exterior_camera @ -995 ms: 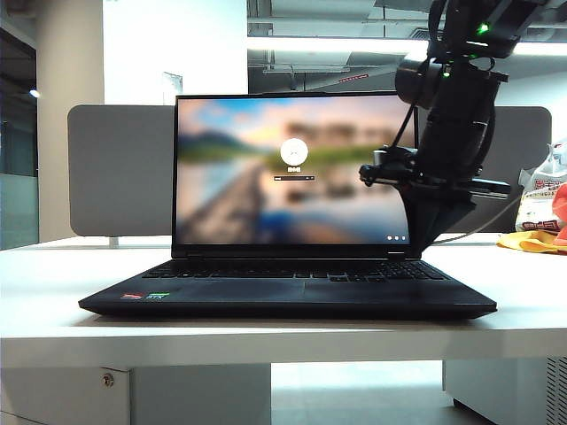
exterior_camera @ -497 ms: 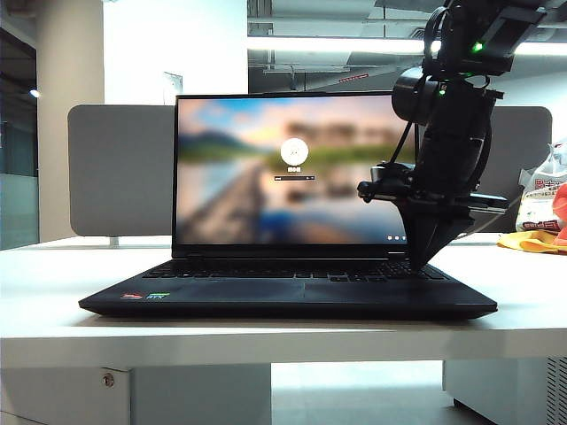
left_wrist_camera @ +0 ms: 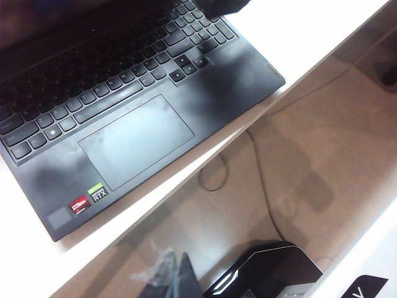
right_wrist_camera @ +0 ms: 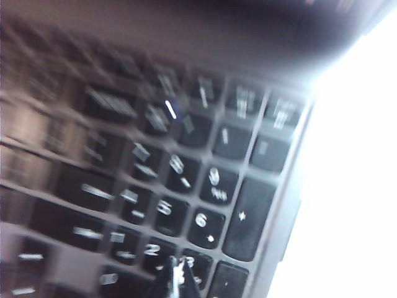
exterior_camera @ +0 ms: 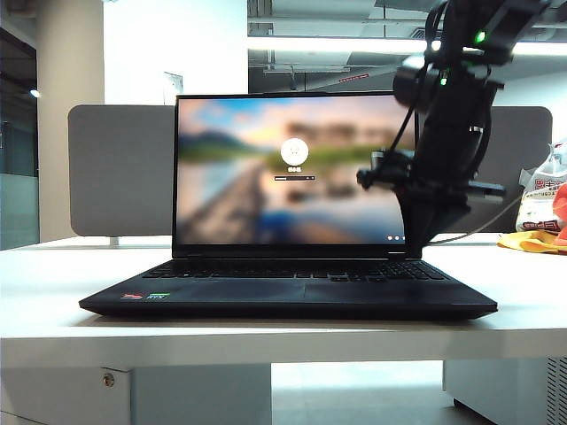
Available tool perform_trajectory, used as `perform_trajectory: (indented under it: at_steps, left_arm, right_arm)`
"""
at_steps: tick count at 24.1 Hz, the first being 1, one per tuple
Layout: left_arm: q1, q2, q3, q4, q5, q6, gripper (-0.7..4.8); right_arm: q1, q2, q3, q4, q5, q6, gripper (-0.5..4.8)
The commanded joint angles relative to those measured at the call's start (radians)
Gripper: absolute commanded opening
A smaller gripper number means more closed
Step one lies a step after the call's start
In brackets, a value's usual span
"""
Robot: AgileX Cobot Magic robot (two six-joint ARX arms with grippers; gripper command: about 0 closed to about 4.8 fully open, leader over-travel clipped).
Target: Open the lid of the laptop and use the keypad to enter the password "123".
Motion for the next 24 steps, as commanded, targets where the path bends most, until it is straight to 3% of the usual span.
perform_trajectory:
  at_steps: [1,6,16,24]
  left_arm:
    - [-0.001,-0.002,0.004,0.011,0.004,0.004,-0.06]
    - [-0.001,-0.014,0.004,0.009,-0.071,0.004,-0.06]
    - [-0.001,-0.235,-0.005,0.051,-0.259,0.003,-0.06]
    - [-0.002,-0.359,-0.082,0.049,-0.306,-0.049,-0.06]
  right_arm:
    - [0.001,-0.022,0.003,0.006,0.008,-0.003,-0.02]
    - [0.001,-0.056,0.002,-0.029,0.008,-0.007,-0.02]
    - [0.002,-0.262,-0.039,-0.01,0.001,-0.025,-0.02]
    - [0.003,-0.574,-0.395,0.177,-0.012,0.04,-0.02]
